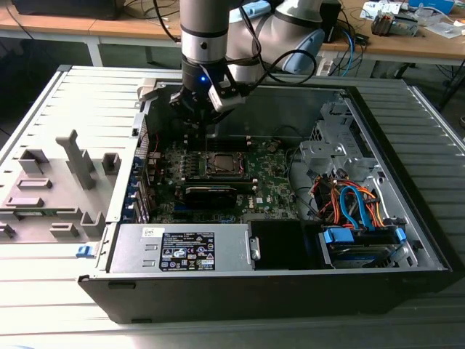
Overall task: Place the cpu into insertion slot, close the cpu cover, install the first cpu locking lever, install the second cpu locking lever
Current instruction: 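Install the second cpu locking lever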
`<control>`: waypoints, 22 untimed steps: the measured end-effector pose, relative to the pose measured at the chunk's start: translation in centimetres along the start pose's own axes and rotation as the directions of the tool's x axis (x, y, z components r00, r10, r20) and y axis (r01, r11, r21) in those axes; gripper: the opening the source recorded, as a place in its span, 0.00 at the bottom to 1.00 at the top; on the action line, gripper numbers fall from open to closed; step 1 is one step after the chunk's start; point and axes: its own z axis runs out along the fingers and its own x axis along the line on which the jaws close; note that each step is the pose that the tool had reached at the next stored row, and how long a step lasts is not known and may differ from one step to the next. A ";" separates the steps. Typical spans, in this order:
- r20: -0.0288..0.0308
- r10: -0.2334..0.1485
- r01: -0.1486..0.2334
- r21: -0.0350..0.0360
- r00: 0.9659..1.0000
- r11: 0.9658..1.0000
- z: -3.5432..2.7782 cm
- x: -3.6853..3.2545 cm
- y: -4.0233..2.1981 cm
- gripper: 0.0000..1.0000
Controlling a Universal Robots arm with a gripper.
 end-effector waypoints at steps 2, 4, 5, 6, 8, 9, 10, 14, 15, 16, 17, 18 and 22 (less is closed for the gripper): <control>0.000 0.000 0.000 0.000 1.000 1.000 0.00 -0.26 0.00 0.11; -0.001 0.000 0.000 0.000 1.000 1.000 -0.02 -0.65 0.00 0.11; -0.001 0.000 0.000 0.000 1.000 1.000 -0.02 -0.81 0.00 0.11; -0.001 0.000 0.000 0.000 1.000 1.000 -0.02 -0.92 0.00 0.11; -0.001 0.000 0.000 0.000 1.000 1.000 -0.03 -1.08 -0.01 0.11; -0.001 0.000 0.000 0.000 1.000 1.000 -0.03 -1.13 0.00 0.11; -0.001 0.000 0.000 0.000 1.000 1.000 -0.03 -1.18 0.00 0.11; -0.001 0.000 0.000 0.000 1.000 1.000 -0.03 -1.36 0.00 0.11; -0.001 0.000 0.000 0.000 1.000 1.000 -0.04 -1.37 0.00 0.11; -0.001 0.000 0.000 0.000 1.000 1.000 -0.03 -1.38 0.00 0.11; -0.001 0.000 0.000 0.000 1.000 1.000 -0.03 -1.38 0.00 0.11; -0.001 0.000 0.000 0.000 1.000 1.000 -0.03 -1.38 0.00 0.11; -0.001 0.000 0.000 0.000 1.000 1.000 0.03 -1.38 0.00 0.11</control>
